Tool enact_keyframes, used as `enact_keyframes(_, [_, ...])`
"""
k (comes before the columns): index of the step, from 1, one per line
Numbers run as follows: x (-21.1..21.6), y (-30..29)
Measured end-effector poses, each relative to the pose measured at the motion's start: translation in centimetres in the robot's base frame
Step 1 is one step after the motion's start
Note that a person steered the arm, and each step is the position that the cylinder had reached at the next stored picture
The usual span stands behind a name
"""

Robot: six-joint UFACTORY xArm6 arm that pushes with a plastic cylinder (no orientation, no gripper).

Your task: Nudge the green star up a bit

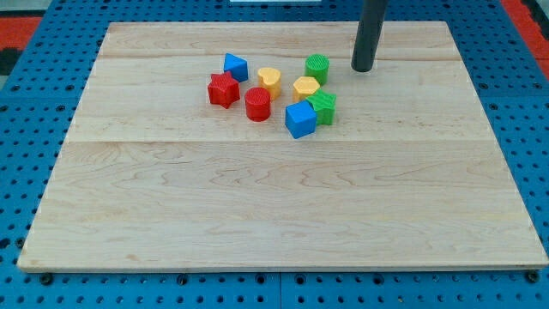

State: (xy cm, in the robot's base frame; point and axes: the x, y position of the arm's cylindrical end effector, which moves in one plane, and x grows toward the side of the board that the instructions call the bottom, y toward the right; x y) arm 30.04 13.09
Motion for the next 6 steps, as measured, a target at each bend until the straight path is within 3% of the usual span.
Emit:
enact_keyframes(3, [0.8,0.9])
enact_keyframes(5, [13.9,2.7])
enact_keyframes(6, [13.9,0.6])
